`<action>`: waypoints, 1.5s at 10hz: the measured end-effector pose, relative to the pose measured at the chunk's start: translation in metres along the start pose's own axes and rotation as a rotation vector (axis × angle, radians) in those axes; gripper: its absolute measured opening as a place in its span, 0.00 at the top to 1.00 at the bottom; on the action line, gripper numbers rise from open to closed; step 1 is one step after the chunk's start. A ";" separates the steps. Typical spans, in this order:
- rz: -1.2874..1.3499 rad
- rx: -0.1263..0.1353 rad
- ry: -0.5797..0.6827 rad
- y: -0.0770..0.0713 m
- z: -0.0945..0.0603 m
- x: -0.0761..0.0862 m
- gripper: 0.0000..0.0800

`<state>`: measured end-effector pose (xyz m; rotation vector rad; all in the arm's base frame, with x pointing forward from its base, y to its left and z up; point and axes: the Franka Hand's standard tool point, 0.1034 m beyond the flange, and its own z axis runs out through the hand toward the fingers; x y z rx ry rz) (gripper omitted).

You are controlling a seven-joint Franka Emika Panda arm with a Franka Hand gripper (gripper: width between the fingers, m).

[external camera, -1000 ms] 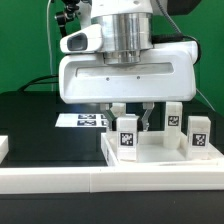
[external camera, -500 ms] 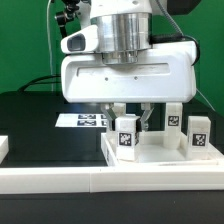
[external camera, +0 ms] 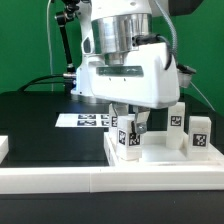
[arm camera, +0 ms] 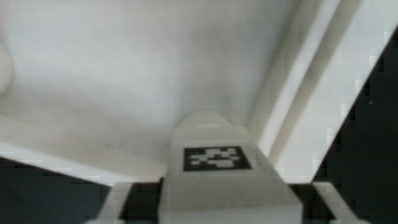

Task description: Assemble square table

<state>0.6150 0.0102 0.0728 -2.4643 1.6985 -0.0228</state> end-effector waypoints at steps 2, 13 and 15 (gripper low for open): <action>0.221 0.013 -0.019 0.000 0.001 0.000 0.63; 0.581 0.024 -0.047 -0.003 0.002 -0.001 0.37; 0.461 0.019 -0.048 -0.002 0.002 -0.001 0.25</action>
Offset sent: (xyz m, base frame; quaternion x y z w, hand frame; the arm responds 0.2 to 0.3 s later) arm 0.0000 -0.0030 -0.0030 -0.0331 -0.0182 0.2393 0.9702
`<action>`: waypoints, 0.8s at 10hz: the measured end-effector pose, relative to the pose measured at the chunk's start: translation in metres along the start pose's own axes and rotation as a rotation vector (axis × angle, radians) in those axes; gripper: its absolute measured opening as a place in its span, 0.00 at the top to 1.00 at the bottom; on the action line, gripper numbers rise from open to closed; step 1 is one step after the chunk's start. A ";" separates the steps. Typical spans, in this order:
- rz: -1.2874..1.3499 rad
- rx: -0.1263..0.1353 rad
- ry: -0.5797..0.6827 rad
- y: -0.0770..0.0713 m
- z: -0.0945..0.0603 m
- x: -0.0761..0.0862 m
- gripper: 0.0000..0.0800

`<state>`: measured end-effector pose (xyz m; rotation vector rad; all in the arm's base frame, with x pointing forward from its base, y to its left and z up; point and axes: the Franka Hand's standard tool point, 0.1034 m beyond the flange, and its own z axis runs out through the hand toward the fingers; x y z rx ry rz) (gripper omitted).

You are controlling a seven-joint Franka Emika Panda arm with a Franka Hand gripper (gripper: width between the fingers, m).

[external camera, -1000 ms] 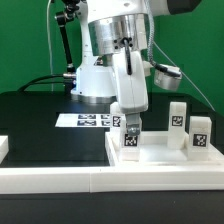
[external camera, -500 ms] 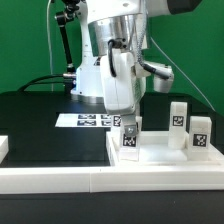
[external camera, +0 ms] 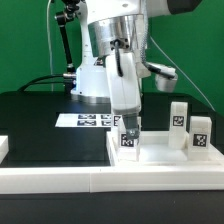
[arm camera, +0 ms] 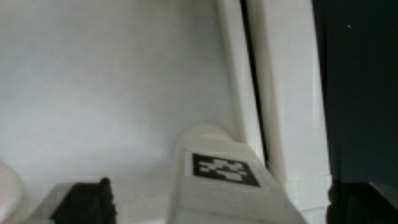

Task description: Assemble square table

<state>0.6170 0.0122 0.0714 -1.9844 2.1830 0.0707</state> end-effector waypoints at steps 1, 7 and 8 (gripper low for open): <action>-0.123 0.001 0.001 0.000 0.000 0.000 0.20; -0.832 -0.068 0.019 0.000 -0.003 0.006 0.19; -0.926 -0.080 0.021 0.000 -0.003 0.007 0.19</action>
Offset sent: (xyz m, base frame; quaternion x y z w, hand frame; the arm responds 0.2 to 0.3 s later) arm 0.0000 0.0000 0.0000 0.0000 0.0000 -0.1938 0.9810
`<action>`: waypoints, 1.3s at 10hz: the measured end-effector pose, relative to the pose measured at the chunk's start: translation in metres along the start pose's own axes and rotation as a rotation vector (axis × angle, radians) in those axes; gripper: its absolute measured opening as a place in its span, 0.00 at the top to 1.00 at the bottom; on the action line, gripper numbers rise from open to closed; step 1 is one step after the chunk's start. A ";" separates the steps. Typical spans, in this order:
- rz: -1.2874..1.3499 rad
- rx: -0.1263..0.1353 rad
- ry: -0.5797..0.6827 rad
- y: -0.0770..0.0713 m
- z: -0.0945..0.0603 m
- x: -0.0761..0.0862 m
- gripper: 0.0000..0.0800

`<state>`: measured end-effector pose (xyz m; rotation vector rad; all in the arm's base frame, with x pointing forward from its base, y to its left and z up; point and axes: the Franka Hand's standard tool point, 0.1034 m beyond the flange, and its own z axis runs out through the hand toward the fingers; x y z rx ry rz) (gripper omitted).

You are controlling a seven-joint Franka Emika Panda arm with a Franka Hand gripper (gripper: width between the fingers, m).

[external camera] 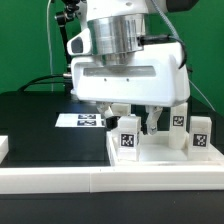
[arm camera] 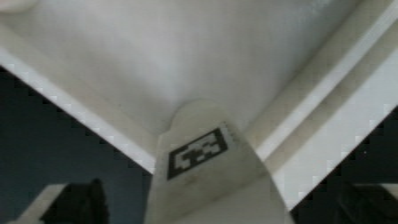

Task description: Assemble square table

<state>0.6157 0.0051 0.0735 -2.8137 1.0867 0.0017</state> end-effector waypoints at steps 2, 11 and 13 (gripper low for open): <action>-0.242 -0.022 0.000 -0.002 -0.003 0.002 0.19; -0.555 -0.053 0.005 -0.003 -0.002 0.000 0.54; -0.549 -0.054 0.005 -0.001 -0.002 0.001 0.64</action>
Offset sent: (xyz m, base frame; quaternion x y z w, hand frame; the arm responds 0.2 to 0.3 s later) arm 0.0029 0.0054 0.0034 -0.0348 0.0033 -0.2111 0.9768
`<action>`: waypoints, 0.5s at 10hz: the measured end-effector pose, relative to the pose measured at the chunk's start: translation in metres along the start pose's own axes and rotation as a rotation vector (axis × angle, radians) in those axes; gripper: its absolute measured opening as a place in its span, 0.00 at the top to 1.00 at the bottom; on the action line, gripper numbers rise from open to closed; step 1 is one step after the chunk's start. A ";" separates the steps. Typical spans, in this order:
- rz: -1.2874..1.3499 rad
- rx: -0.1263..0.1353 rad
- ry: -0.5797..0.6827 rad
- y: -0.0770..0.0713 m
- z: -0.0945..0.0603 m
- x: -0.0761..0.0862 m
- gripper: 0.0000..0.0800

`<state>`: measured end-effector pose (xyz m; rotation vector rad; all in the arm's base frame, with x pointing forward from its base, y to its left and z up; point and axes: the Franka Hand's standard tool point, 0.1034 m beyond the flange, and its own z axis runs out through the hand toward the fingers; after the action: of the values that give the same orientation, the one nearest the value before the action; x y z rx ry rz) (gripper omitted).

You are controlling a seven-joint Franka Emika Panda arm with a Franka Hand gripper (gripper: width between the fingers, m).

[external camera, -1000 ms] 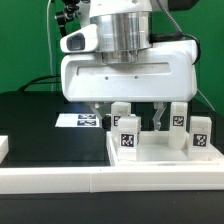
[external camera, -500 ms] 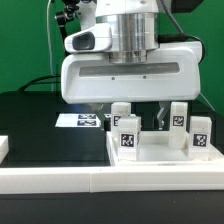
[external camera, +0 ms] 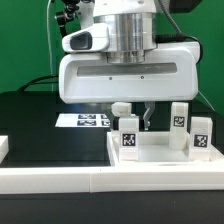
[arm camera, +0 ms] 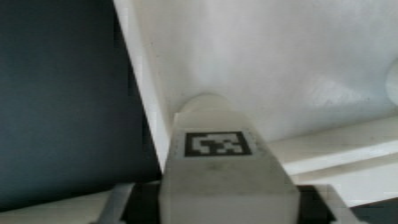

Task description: Assemble square table

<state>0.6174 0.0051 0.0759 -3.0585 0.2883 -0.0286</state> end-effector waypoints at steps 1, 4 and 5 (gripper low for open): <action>0.018 0.000 0.000 0.000 0.000 0.000 0.64; 0.278 0.024 0.002 0.001 0.001 -0.003 0.64; 0.436 0.039 0.007 0.001 0.001 -0.004 0.64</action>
Offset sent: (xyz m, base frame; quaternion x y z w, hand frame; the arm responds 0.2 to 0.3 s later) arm -0.0186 -0.0022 0.0018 0.0291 0.0016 0.3354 0.9416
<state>0.6136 0.0047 0.0744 -2.8848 0.9314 -0.0207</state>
